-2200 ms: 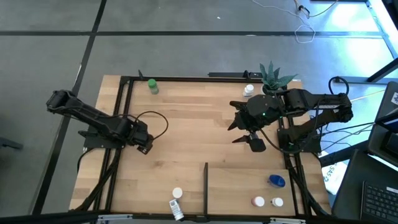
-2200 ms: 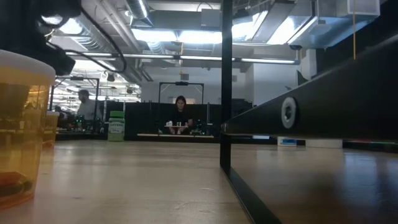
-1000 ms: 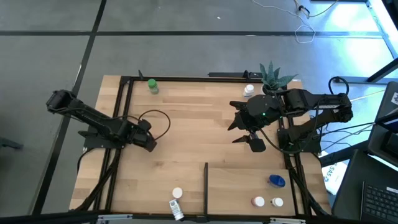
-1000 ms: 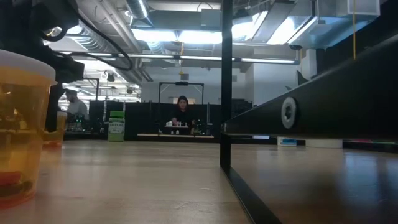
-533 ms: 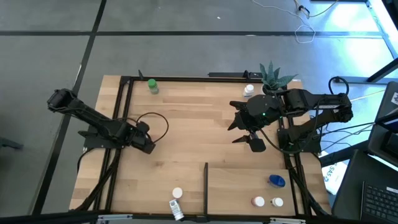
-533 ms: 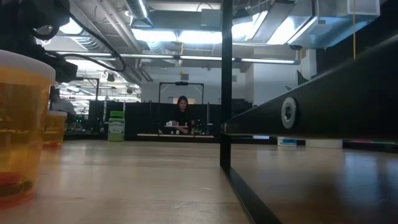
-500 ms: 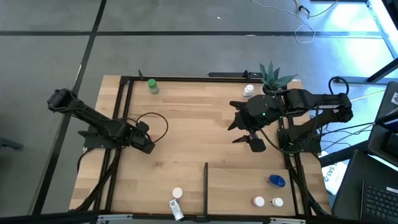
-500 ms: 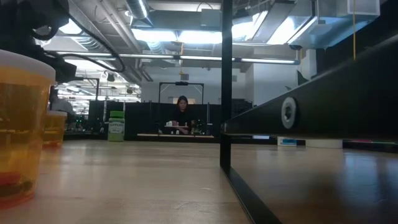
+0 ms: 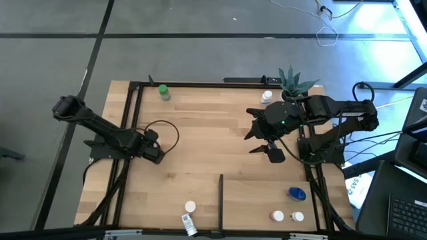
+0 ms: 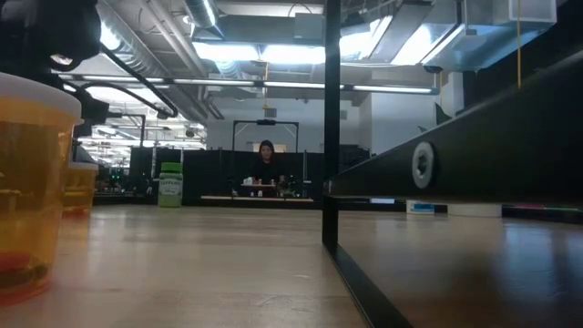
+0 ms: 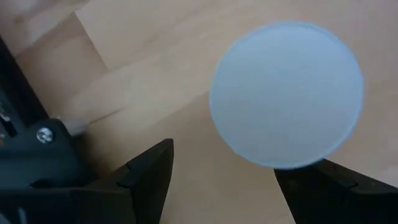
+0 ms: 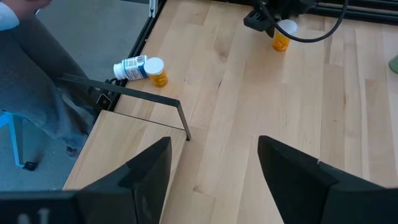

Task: Pick and place medicine bottles onto shelf by color
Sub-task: Put the middle orange pill bottle onto the shelf

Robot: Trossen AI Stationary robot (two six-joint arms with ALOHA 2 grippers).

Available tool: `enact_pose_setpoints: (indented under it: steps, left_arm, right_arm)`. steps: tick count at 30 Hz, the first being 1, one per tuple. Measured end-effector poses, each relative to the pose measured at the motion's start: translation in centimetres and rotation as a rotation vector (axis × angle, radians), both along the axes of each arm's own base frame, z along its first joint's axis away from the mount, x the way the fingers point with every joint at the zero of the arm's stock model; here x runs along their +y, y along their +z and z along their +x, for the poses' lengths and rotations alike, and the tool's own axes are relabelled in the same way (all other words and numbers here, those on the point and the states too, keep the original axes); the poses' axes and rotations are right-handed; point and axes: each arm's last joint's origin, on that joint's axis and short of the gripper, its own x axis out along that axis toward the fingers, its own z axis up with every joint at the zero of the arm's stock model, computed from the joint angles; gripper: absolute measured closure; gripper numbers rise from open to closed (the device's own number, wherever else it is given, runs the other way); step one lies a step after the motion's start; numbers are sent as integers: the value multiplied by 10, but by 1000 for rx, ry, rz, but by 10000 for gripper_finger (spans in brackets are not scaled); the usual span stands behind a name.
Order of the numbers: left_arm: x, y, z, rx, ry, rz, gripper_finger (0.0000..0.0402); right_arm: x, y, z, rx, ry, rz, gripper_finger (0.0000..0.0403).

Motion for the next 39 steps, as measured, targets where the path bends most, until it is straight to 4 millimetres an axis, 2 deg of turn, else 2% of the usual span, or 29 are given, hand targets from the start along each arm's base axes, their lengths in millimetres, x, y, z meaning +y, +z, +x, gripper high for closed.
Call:
enact_pose_setpoints:
  steps: [16, 34, 39]
  left_arm:
    - [-2, -11, 21, -55, -114, 136, 140]
    - [15, -6, 50, -196, -252, 171, 140]
    - [18, -5, 52, -203, -272, 184, 140]
  right_arm:
    - [0, 0, 0, -2, 0, 0, 162]
    - [0, 0, 0, -4, 0, 1, 162]
    - [0, 0, 0, -4, 0, 0, 162]
